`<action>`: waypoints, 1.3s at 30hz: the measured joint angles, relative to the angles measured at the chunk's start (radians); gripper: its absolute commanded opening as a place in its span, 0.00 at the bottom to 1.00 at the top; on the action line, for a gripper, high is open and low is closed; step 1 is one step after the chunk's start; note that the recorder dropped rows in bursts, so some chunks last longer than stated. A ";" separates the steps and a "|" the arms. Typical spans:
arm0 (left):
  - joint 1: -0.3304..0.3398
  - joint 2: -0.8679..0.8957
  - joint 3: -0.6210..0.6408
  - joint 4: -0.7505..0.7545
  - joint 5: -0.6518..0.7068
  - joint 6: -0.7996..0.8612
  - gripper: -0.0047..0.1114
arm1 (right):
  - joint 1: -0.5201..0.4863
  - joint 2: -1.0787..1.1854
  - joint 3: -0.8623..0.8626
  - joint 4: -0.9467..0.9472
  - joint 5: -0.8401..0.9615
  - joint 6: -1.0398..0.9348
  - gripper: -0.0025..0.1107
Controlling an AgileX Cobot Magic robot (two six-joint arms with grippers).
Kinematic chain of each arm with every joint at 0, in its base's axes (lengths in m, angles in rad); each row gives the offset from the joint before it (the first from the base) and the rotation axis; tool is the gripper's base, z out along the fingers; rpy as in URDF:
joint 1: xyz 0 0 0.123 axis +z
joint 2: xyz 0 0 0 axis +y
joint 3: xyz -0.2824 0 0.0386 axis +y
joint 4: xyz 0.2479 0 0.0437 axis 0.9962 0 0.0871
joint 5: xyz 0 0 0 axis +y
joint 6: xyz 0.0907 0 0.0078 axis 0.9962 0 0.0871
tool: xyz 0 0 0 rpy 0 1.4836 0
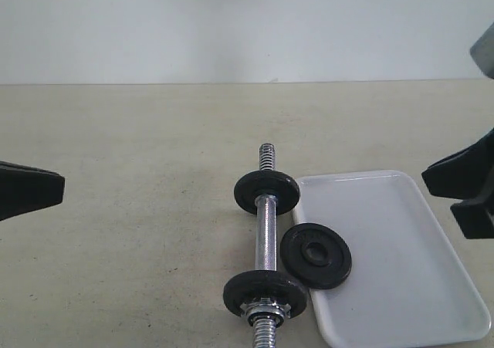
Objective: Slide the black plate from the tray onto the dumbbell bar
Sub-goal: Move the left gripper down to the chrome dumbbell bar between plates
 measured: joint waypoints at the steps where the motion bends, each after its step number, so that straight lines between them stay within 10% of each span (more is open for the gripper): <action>1: -0.015 0.015 0.000 -0.005 -0.024 0.006 0.08 | 0.009 0.000 0.000 0.002 0.000 -0.003 0.02; 29: -0.790 0.518 -0.132 -0.057 -0.847 -0.041 0.08 | 0.069 0.000 0.000 0.002 0.000 -0.036 0.02; 39: -0.898 0.771 -0.199 -0.102 -1.048 -0.045 0.08 | 0.069 -0.047 0.000 0.002 -0.004 -0.046 0.02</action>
